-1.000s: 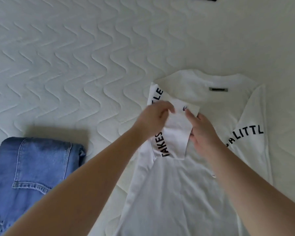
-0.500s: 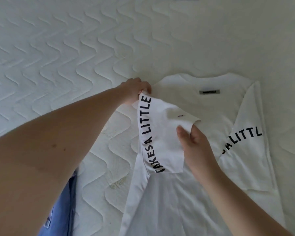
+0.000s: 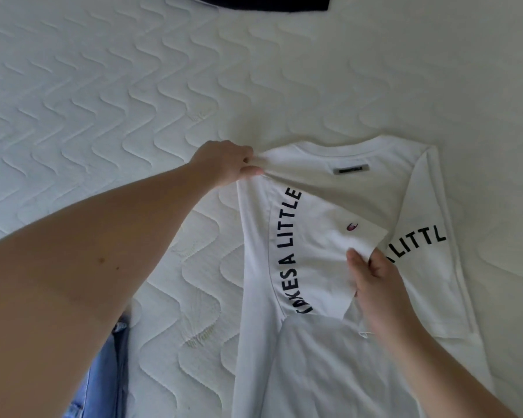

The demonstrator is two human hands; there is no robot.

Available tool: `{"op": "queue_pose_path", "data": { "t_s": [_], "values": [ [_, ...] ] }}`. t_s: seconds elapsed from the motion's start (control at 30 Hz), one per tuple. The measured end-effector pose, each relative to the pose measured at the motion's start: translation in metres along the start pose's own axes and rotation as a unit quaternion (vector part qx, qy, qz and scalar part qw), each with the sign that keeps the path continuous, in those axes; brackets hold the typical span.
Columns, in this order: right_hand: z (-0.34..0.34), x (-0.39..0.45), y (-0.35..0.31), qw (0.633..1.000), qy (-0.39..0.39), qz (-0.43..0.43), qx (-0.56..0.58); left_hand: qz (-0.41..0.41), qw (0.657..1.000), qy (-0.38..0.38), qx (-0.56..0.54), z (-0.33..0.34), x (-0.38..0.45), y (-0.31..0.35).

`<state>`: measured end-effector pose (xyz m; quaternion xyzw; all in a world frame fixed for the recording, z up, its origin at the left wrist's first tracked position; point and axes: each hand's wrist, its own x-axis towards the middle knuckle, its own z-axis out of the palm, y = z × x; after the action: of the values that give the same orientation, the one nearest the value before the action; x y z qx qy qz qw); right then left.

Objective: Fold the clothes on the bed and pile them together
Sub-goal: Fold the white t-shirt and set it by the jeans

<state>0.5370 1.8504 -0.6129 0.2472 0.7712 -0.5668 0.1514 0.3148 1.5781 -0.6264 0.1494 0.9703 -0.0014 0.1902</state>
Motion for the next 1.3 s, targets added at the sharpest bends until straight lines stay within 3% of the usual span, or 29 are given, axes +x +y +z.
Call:
{"op": "queue_pose_path", "data": {
  "t_s": [0.13,0.2,0.3,0.5,0.63,0.8,0.93,1.03,1.17,1.23,1.3],
  "values": [
    [0.000,0.010,0.009,0.998,-0.023,0.051,-0.039,-0.030,0.972,-0.055,-0.228,0.002,0.009,0.015],
    [0.002,0.013,0.010,0.998,-0.030,0.053,-0.024,-0.029,0.962,-0.082,-0.258,-0.001,0.014,0.021],
    [0.002,0.014,0.010,0.999,-0.021,0.024,-0.012,-0.019,0.967,-0.123,-0.223,-0.007,0.023,0.033],
    [-0.023,0.010,0.005,0.999,0.012,-0.029,0.016,-0.052,0.985,-0.062,-0.153,-0.017,0.038,0.043],
    [-0.045,0.015,0.024,0.999,0.035,0.028,-0.029,-0.102,0.978,-0.052,-0.172,-0.015,0.039,0.046],
    [-0.046,0.014,0.031,0.998,0.021,0.050,0.025,-0.041,0.981,-0.074,-0.176,-0.013,0.034,0.033],
    [-0.044,0.010,0.023,0.998,0.048,-0.009,0.046,0.005,0.990,-0.084,-0.112,-0.016,0.033,0.029],
    [-0.051,0.013,0.024,0.995,0.085,-0.044,-0.035,-0.016,0.996,-0.080,-0.040,-0.017,0.032,0.033],
    [-0.062,0.026,0.026,0.984,0.117,-0.044,-0.123,0.014,0.992,0.000,0.123,-0.010,0.032,0.049],
    [-0.064,0.031,0.029,0.980,0.119,-0.045,-0.150,0.023,0.996,-0.006,0.090,-0.007,0.032,0.056],
    [-0.064,0.035,0.032,0.981,0.113,-0.051,-0.152,-0.003,0.998,-0.055,-0.012,-0.009,0.033,0.057]
  ]
}}
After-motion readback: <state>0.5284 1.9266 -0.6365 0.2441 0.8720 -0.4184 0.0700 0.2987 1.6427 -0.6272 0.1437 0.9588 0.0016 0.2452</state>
